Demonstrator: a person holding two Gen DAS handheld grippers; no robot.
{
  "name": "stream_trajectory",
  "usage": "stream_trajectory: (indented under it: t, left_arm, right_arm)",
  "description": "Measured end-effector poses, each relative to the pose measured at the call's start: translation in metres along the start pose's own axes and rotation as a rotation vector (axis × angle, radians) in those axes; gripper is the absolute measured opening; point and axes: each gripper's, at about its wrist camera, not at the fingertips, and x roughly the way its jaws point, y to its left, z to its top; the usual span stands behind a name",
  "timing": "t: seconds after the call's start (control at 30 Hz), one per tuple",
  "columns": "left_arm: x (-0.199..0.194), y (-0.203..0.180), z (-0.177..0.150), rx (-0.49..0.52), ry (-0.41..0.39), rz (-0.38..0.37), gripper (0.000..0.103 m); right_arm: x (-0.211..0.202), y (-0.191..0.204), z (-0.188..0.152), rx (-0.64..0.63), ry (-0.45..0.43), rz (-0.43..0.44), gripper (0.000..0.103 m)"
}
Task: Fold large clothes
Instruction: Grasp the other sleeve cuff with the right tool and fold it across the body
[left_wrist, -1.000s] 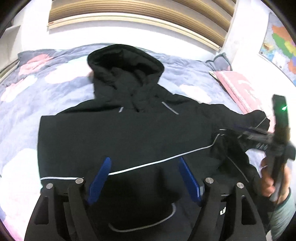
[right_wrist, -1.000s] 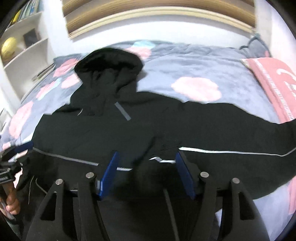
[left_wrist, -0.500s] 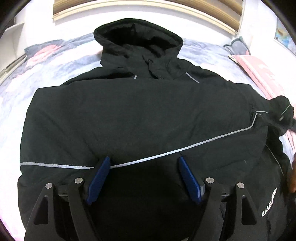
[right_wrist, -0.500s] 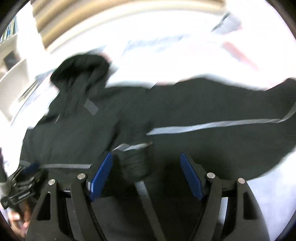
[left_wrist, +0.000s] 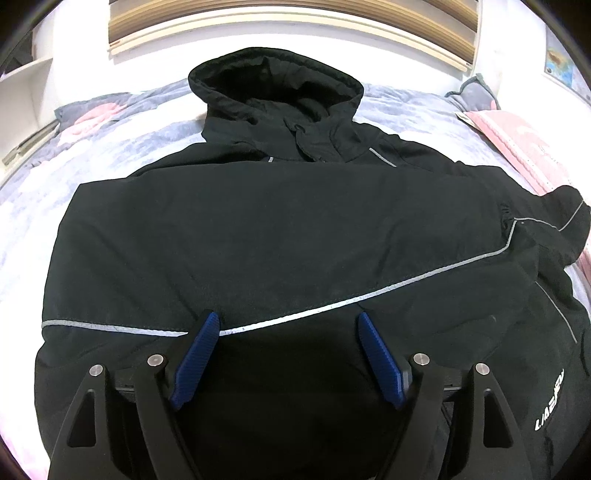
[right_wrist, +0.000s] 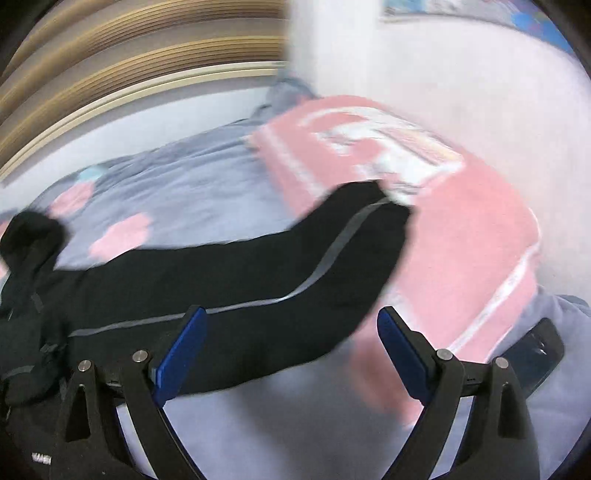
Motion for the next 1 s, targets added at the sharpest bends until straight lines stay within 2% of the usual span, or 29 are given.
stream_trajectory:
  t: [0.13, 0.23, 0.33, 0.5, 0.53, 0.57, 0.6, 0.67, 0.77, 0.87, 1.0]
  left_arm:
    - [0.001, -0.002, 0.000, 0.004, -0.005, 0.007, 0.080]
    - [0.001, -0.002, 0.000, 0.006, -0.008, 0.010, 0.081]
    - [0.002, -0.003, 0.000, 0.008, -0.012, 0.013, 0.081]
    - [0.003, -0.004, -0.001, 0.013, -0.016, 0.021, 0.082]
    - [0.003, -0.005, 0.000, 0.014, -0.016, 0.022, 0.082]
    - [0.004, -0.005, 0.000, 0.014, -0.016, 0.024, 0.082]
    - [0.004, -0.005, -0.001, 0.015, -0.017, 0.025, 0.083]
    - [0.003, -0.005, -0.001, 0.015, -0.017, 0.024, 0.083]
    - [0.003, -0.005, -0.001, 0.015, -0.017, 0.024, 0.083]
    - [0.004, -0.005, -0.001, 0.015, -0.017, 0.024, 0.083]
    - [0.003, -0.005, -0.001, 0.016, -0.017, 0.024, 0.083]
  right_arm:
    - [0.031, -0.051, 0.021, 0.010, 0.017, -0.099, 0.093]
    - [0.051, -0.084, 0.031, 0.060, 0.031, -0.083, 0.085]
    - [0.067, -0.097, 0.040, 0.094, 0.022, -0.059, 0.085]
    - [0.105, -0.087, 0.050, 0.061, 0.044, -0.052, 0.084]
    - [0.108, -0.082, 0.052, 0.043, 0.046, -0.037, 0.077]
    - [0.112, -0.078, 0.053, 0.026, 0.057, -0.021, 0.063]
    - [0.112, -0.072, 0.053, 0.005, 0.071, -0.006, 0.058]
    - [0.106, -0.059, 0.051, -0.038, 0.071, 0.047, 0.032]
    - [0.079, -0.052, 0.050, -0.074, 0.016, 0.116, 0.026]
    - [0.053, -0.058, 0.052, -0.067, -0.040, 0.112, 0.025]
    - [0.052, -0.077, 0.048, -0.008, -0.013, 0.081, 0.025]
